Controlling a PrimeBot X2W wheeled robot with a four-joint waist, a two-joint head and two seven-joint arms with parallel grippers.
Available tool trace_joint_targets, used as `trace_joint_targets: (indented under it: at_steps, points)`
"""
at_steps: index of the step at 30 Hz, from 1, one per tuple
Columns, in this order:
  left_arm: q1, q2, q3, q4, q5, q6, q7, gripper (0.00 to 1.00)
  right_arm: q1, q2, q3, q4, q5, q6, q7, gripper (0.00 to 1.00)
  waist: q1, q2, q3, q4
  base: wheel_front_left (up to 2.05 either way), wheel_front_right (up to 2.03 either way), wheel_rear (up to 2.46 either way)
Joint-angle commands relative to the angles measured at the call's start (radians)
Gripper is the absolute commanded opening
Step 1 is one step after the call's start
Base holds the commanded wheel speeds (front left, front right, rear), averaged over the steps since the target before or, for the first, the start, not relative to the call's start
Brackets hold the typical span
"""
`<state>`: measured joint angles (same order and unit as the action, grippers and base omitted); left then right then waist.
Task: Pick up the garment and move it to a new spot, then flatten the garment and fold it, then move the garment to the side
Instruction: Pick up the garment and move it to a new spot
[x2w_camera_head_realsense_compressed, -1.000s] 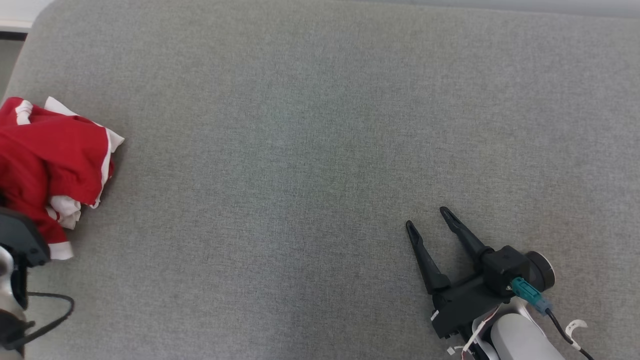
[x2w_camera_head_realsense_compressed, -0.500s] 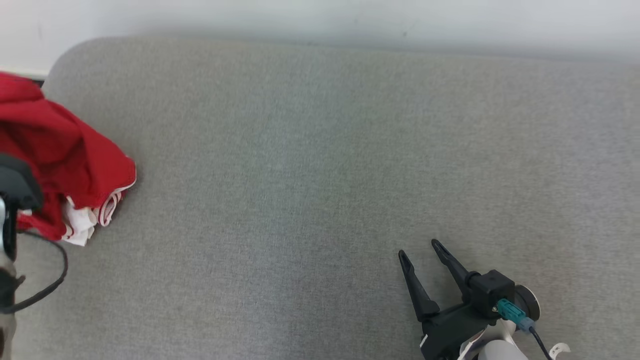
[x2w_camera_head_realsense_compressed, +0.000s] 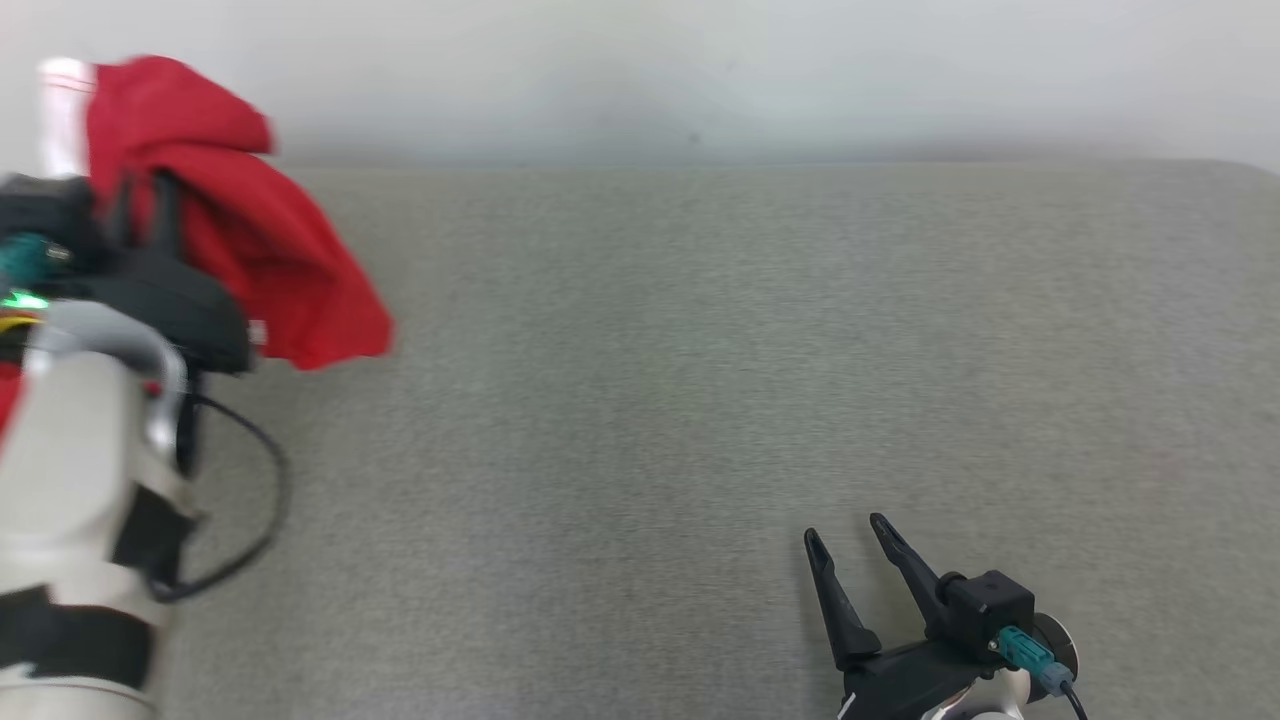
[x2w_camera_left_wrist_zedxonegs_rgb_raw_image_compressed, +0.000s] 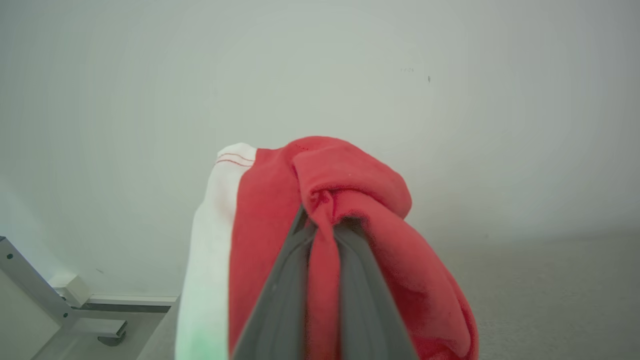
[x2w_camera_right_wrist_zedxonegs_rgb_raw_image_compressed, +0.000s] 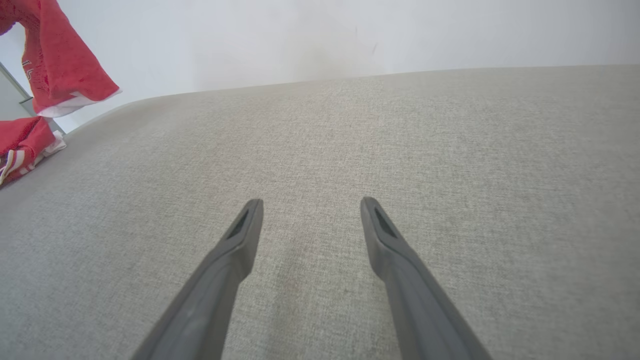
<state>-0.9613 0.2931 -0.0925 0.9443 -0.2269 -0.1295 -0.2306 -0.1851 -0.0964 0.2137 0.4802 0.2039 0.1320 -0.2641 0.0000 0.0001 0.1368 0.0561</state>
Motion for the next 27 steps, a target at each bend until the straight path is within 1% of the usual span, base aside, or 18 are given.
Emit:
trace_joint_targets:
  at_steps: [1,3,5,7,12,15,19,20,21,23,25,27]
  points:
    - [0.032,-0.037,-0.02,-0.005,-0.025,-0.001,-0.008,0.0,0.006,0.006,-0.002,-0.003,0.008,-0.002,0.0,1.0,0.0,-0.0001,-0.026,-0.059,0.0,0.0,0.0]
    - [0.045,-0.066,-0.034,-0.01,-0.057,0.0,-0.015,0.0,0.008,0.01,-0.004,-0.002,0.009,-0.002,0.0,1.0,0.0,-0.0001,-0.028,-0.084,0.0,0.0,0.0]
    - [0.066,-0.111,-0.048,-0.015,-0.093,0.0,-0.02,0.0,0.01,0.011,-0.007,-0.001,0.007,-0.002,0.0,1.0,0.0,-0.0001,-0.031,-0.108,0.0,0.0,0.0]
    - [0.093,-0.168,-0.078,-0.028,-0.126,0.0,-0.025,0.0,0.016,0.012,-0.011,0.003,0.015,-0.002,0.0,1.0,0.0,-0.0001,-0.033,-0.13,0.0,0.0,0.0]
    - [0.141,-0.227,-0.188,-0.072,-0.214,0.0,-0.033,0.0,0.015,0.01,-0.012,0.006,0.015,-0.002,0.0,1.0,0.0,-0.0001,-0.035,-0.178,0.0,0.0,0.0]
    - [0.166,-0.241,-0.222,-0.106,-0.276,0.0,-0.036,0.0,0.013,0.012,-0.01,0.006,0.012,-0.002,0.0,1.0,0.0,-0.0001,-0.036,-0.2,0.0,0.0,0.0]
    - [0.213,-0.242,-0.274,-0.193,-0.338,0.0,-0.036,0.0,0.014,0.013,-0.001,0.006,0.013,-0.002,0.0,1.0,0.0,-0.0001,-0.035,-0.222,0.0,0.0,0.0]
    - [0.221,-0.242,-0.275,-0.217,-0.349,0.008,-0.036,0.0,0.016,0.014,0.0,0.006,0.013,-0.002,0.0,1.0,0.0,-0.0001,-0.034,-0.226,0.0,0.0,0.0]
    - [0.221,-0.242,-0.275,-0.217,-0.349,0.008,-0.036,0.0,0.016,0.014,0.0,0.006,0.013,-0.002,0.0,1.0,0.0,-0.0001,-0.034,-0.226,0.0,0.0,0.0]
    - [0.238,-0.241,-0.275,-0.263,-0.348,0.02,-0.036,0.0,0.019,0.014,-0.003,0.005,0.012,-0.002,0.0,1.0,0.0,-0.0001,-0.033,-0.229,0.0,0.0,0.0]
    - [0.26,-0.242,-0.28,-0.309,-0.302,0.032,-0.036,0.0,0.021,0.01,-0.006,0.006,0.013,-0.002,0.0,1.0,0.0,-0.0001,-0.032,-0.23,0.0,0.0,0.0]
    - [0.301,-0.242,-0.289,-0.314,-0.272,0.037,-0.035,0.0,0.022,0.008,-0.005,0.008,0.014,-0.002,0.0,1.0,0.0,-0.0001,-0.034,-0.232,0.0,0.0,0.0]
